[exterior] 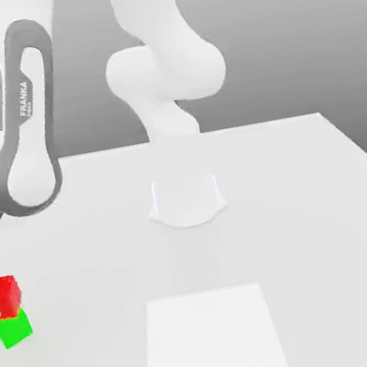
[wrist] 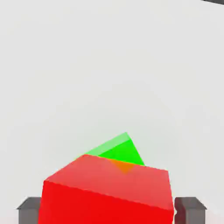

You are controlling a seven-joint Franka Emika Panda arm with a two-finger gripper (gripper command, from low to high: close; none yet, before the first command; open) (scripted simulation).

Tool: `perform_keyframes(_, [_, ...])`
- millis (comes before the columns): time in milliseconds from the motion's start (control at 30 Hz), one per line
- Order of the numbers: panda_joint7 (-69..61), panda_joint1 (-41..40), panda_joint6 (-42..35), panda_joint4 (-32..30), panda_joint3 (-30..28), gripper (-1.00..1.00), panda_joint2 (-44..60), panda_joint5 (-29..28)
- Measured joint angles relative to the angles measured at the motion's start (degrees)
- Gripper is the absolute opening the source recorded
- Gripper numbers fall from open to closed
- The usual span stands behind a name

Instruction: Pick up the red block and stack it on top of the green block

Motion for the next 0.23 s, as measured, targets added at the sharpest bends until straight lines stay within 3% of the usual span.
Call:
perform_keyframes(100, [-0.2,-0.2,0.3,0.0,0.2,1.0,0.4,0.3])
perform_keyframes(233, [4.4,1.0,-5.8,-0.4,-2.1,1.0,-6.7,-6.0])
